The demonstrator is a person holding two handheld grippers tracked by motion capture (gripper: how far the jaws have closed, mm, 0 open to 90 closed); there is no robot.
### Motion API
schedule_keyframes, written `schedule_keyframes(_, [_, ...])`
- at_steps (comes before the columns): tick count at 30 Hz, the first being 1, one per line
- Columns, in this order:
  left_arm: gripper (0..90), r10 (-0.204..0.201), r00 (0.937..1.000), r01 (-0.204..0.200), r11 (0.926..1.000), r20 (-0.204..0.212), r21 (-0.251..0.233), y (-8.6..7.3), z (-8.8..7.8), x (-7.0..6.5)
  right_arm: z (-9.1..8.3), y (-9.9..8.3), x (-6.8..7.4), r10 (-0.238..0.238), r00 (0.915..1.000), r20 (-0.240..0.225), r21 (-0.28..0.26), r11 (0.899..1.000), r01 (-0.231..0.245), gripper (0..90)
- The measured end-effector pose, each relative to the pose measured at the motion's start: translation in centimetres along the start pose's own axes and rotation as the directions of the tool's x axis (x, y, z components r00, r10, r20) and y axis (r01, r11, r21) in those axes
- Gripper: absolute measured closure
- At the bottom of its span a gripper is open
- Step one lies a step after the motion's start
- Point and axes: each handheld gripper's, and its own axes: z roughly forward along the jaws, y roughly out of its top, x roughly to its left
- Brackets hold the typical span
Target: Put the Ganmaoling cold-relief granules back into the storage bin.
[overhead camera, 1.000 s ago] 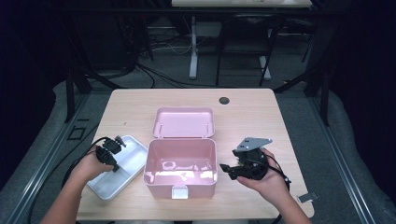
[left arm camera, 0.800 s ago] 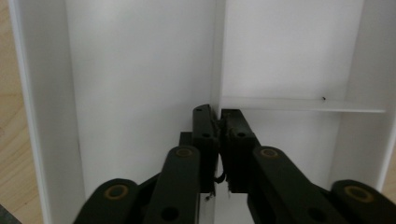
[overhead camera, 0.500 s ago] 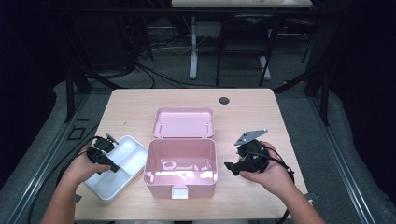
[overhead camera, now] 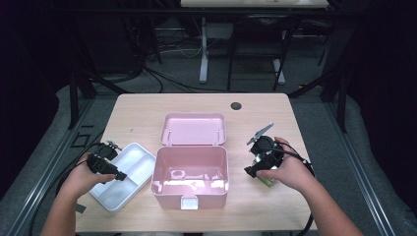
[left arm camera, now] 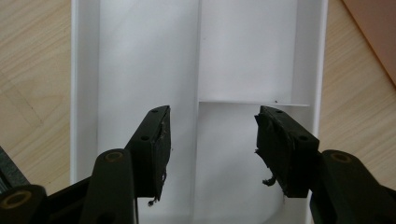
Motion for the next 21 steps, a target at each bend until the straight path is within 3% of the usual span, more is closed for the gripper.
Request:
schedule_keyframes(4, [44.8,0.012,0.9999,-0.012,0.9999,0.007,-0.011,0.1,-0.2,-0.2,0.4,0.2,-0.6,-0.007,1.0,0.001,0.043,0.999,0.007,15.9])
schedule_keyframes(6, [44.8,0.019,0.9998,-0.019,0.9998,0.007,-0.006,0.1,-0.2,-0.3,0.6,0.3,-0.9,-0.003,1.0,0.007,0.037,0.999,0.002,15.0])
schedule_keyframes(16, [44.8,-0.002,0.9999,0.002,0.9996,0.014,-0.027,-0.1,-0.5,-0.1,0.9,0.8,-2.8,0.015,0.9996,0.024,0.103,0.995,-0.017,13.5])
schedule_keyframes(21, [44.4,0.0,0.9998,0.001,0.9996,0.019,-0.03,-0.2,-0.7,0.1,1.3,1.0,-3.4,0.042,0.9989,0.022,0.133,0.99,-0.045,7.8])
